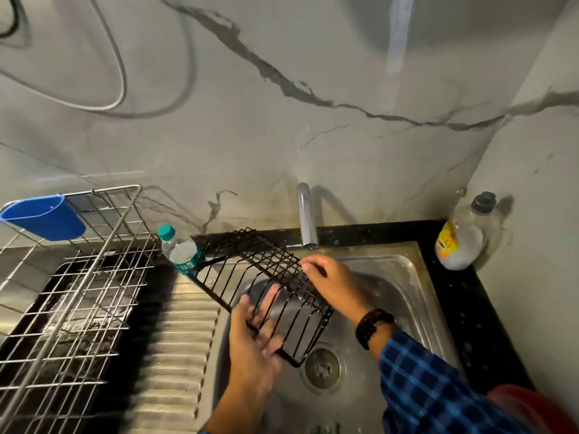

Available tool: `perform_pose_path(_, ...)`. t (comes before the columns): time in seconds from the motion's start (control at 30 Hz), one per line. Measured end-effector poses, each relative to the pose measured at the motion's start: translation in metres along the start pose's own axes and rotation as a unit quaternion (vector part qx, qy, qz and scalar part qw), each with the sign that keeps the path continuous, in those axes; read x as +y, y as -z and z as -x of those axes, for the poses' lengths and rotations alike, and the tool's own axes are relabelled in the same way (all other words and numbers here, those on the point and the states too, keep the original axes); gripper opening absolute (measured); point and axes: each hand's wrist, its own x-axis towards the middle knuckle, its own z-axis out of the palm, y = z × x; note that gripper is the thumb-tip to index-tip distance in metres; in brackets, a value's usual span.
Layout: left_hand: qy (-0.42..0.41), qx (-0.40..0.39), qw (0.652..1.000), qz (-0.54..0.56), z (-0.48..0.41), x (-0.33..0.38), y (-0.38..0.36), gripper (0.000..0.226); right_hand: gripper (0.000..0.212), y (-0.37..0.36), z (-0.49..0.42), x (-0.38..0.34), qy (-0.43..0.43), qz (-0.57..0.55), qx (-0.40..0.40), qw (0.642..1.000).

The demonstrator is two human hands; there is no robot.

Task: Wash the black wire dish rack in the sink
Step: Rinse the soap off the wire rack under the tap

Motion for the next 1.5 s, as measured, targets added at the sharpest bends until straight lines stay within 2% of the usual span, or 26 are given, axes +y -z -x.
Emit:
perform_pose_path(0.1,-0.043,-0.011,0.999,-0.030,-0.005,0.004,-0.010,0.040,0.039,-0.006,0.011,-0.009,-0.056,-0.034,-0.069,0.995)
perform_pose_path(0.17,-0.055,-0.010,0.997,-0.053,-0.010,0.005,-0.010,0.046,0.050,-0.003,0.020,-0.011,-0.061,-0.037,-0.112,0.991)
perform_pose_path(0.27,-0.055,-0.015,0.998,-0.036,-0.015,0.004,-0.008,0.049,0.049,0.000,0.035,-0.003,-0.052,-0.085,-0.161,0.982)
perform_pose_path(0.37,-0.041,-0.047,0.998,-0.001,-0.016,0.005,-0.008,0.052,0.046,0.001,0.054,0.007,-0.015,-0.099,-0.120,0.988)
perform_pose_path(0.5,-0.016,-0.116,0.992,0.044,-0.021,0.012,-0.001,0.056,0.029,-0.002,0.077,0.014,0.059,-0.175,0.023,0.983)
perform_pose_path(0.57,0.008,-0.169,0.984,0.062,-0.027,0.009,0.008,0.061,0.024,-0.007,0.070,0.019,0.026,-0.192,0.089,0.977)
perform_pose_path(0.6,0.025,-0.223,0.971,0.080,-0.031,0.006,0.011,0.062,0.023,-0.008,0.065,0.020,-0.021,-0.203,0.081,0.976)
perform_pose_path(0.63,0.040,-0.279,0.953,0.107,-0.034,0.002,0.010,0.063,0.038,-0.007,0.057,0.018,-0.093,-0.238,0.044,0.966)
perform_pose_path(0.67,0.041,-0.322,0.938,0.124,-0.036,0.000,0.010,0.065,0.058,-0.005,0.049,0.021,-0.181,-0.323,-0.022,0.929)
perform_pose_path(0.7,0.029,-0.342,0.931,0.125,-0.038,0.001,0.011,0.066,0.068,-0.005,0.043,0.025,-0.263,-0.451,-0.101,0.847)
perform_pose_path(0.73,0.039,-0.352,0.927,0.127,-0.038,0.003,0.011,0.067,0.068,-0.003,0.042,0.025,-0.298,-0.532,-0.163,0.776)
perform_pose_path(0.77,0.054,-0.365,0.921,0.126,-0.038,0.006,0.007,0.066,0.062,-0.001,0.042,0.024,-0.294,-0.568,-0.190,0.745)
perform_pose_path(0.8,0.061,-0.359,0.923,0.123,-0.040,0.010,0.005,0.064,0.057,-0.001,0.039,0.024,-0.281,-0.562,-0.170,0.760)
perform_pose_path(0.83,0.052,-0.326,0.938,0.103,-0.041,0.012,0.006,0.061,0.054,-0.001,0.036,0.023,-0.268,-0.540,-0.122,0.789)
perform_pose_path(0.9,0.018,-0.186,0.981,0.048,-0.037,0.009,0.006,0.054,0.061,-0.004,0.026,0.021,-0.225,-0.510,-0.029,0.830)
perform_pose_path(0.97,0.017,-0.105,0.994,-0.005,-0.042,-0.001,0.018,0.042,0.064,0.001,0.019,0.014,-0.173,-0.501,0.030,0.847)
perform_pose_path(1.0,0.029,-0.079,0.996,-0.027,-0.046,-0.007,0.026,0.038,0.059,0.004,0.017,0.013,-0.150,-0.480,0.041,0.863)
perform_pose_path(1.07,0.034,-0.013,0.996,-0.080,-0.043,-0.013,0.036,0.051,0.048,0.009,0.019,0.013,-0.105,-0.414,0.021,0.904)
perform_pose_path(1.13,0.081,0.001,0.992,-0.096,-0.030,-0.008,0.033,0.063,0.043,0.010,0.025,0.017,-0.052,-0.306,-0.026,0.950)
perform_pose_path(1.17,0.074,-0.010,0.990,-0.116,-0.025,-0.006,0.030,0.069,0.041,0.012,0.029,0.020,-0.032,-0.261,-0.051,0.963)
perform_pose_path(1.23,0.029,-0.009,0.986,-0.166,-0.025,0.004,0.029,0.072,0.034,0.014,0.035,0.023,-0.002,-0.215,-0.081,0.973)
perform_pose_path(1.33,-0.016,-0.009,0.973,-0.231,-0.034,0.010,0.027,0.069,0.033,0.009,0.044,0.019,0.029,-0.248,-0.058,0.967)
perform_pose_path(1.43,-0.028,0.042,0.974,-0.222,-0.031,0.008,0.021,0.044,0.036,0.001,0.038,0.011,0.041,-0.236,0.060,0.969)
perform_pose_path(1.5,-0.001,0.038,0.978,-0.207,-0.025,0.002,0.020,0.052,0.021,0.004,0.026,0.007,0.056,-0.174,0.147,0.972)
